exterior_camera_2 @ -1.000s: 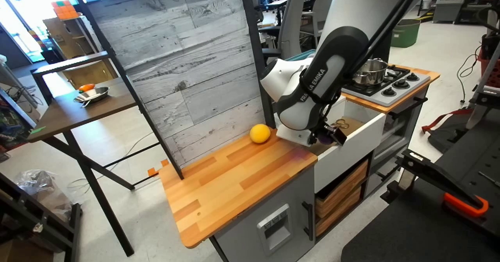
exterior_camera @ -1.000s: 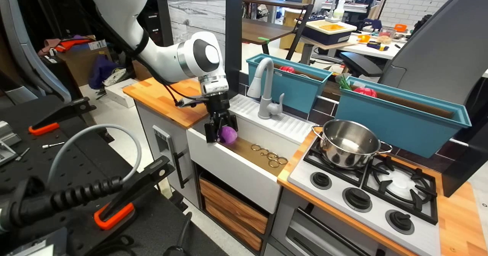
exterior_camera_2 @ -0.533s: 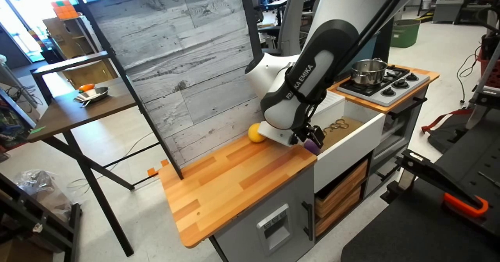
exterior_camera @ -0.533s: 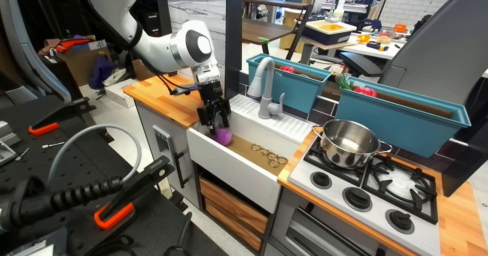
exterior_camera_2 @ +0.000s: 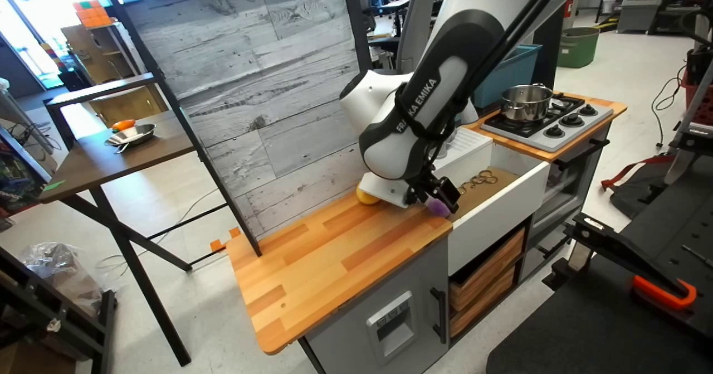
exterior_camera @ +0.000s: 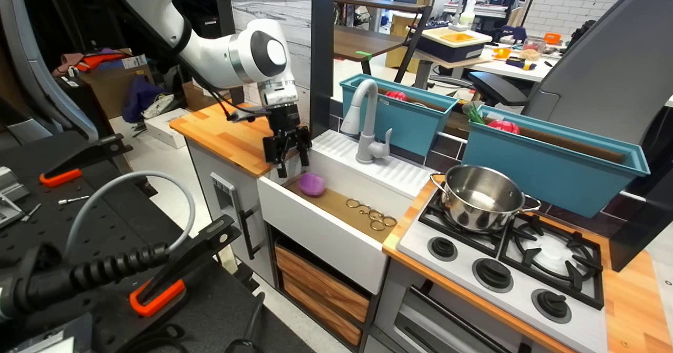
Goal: Pick the purple object and put it in the sink
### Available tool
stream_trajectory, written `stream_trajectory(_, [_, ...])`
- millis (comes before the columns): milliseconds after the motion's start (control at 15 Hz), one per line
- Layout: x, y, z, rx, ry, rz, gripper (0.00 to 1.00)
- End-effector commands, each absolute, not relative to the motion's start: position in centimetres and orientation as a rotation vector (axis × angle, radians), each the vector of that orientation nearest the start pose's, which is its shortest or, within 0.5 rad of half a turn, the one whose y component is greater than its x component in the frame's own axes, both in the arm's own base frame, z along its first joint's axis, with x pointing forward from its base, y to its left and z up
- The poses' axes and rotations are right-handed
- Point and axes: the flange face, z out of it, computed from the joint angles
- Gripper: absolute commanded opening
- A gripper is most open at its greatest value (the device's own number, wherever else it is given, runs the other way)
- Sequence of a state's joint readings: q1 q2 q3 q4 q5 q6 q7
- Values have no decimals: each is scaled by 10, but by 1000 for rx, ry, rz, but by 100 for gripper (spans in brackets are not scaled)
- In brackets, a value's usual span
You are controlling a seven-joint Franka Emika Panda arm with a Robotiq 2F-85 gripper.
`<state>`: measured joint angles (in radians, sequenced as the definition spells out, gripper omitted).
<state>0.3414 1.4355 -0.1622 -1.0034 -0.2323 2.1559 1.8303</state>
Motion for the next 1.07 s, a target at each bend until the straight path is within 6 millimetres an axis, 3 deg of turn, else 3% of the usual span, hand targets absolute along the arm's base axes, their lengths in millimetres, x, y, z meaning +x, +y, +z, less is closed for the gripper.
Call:
stream_trajectory(0, [686, 173, 3, -2728, 2133, -241, 100])
stream_trajectory(200, [682, 194, 57, -2732, 2040, -226, 100])
stream_trajectory(333, [669, 214, 88, -2815, 1895, -135, 100])
stream_trajectory(733, [609, 253, 173, -3003, 1446, 104, 100])
stream_trajectory(800, [638, 258, 144, -2966, 1564, 0, 100])
stream_trajectory(1000, [617, 261, 171, -3003, 1477, 49, 100])
